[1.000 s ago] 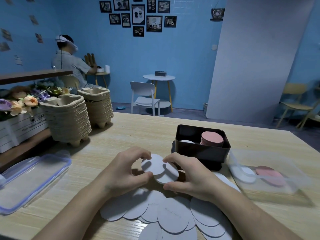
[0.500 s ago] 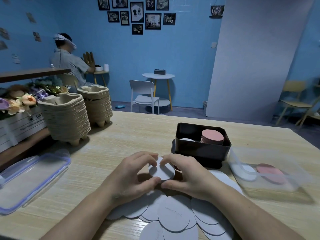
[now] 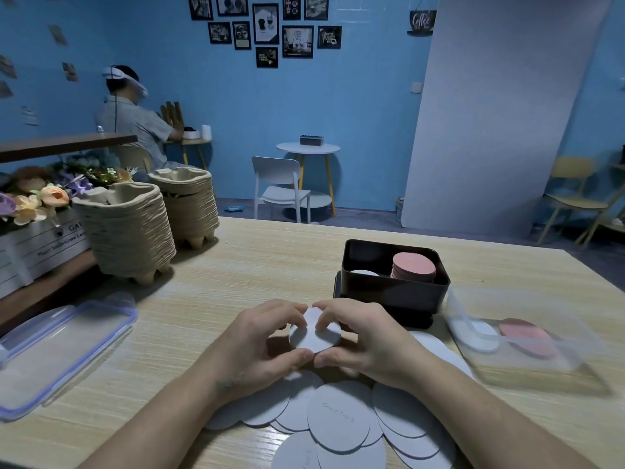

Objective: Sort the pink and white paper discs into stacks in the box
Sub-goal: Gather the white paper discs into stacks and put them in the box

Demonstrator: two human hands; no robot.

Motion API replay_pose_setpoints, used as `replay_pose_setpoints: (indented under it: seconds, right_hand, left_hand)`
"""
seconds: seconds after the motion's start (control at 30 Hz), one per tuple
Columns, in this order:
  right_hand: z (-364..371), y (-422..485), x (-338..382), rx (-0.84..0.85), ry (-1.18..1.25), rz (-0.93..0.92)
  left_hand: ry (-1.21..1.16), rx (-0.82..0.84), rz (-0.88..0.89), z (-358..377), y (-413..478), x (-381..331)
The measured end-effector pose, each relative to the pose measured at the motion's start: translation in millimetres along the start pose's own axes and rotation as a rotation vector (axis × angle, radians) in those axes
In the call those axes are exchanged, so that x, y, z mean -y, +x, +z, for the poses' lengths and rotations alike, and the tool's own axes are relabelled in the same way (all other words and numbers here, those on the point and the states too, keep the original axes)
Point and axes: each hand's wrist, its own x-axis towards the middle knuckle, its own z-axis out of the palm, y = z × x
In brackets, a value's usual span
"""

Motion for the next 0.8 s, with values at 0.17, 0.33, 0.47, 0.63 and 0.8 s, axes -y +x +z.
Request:
replay_pose_setpoints:
  seconds: [0.17,0.33,0.47,0.63,0.8]
  right_hand:
    - [-2.1,-0.5,3.2,-0.016,0.039,-0.026]
    - [-1.4,-0.6,0.7,0.028,-0.036,-0.015]
    - [-4.4,-0.4,2.8,0.022,-0.079,-0.034]
    - [-7.0,-0.2,5.6,0.027,-0.052,-0.042]
    - [-7.2,-0.1,3.8,0.110,-0.114,-0.045]
  left_hand:
    - [-0.064,-0.005,-0.020,-3.7,-1.1,-0.2]
    - [-0.016,-0.018,-0.016,-3.3,-2.4,-0.2]
    - [0.018,0.018,-0.011,-3.9,-1.9,0.6]
    - [-0.004,0.013,-0.007,-4.9,-1.2,-0.1]
    - [-0.003,0.027,0.008,-2.6,1.1,-1.0]
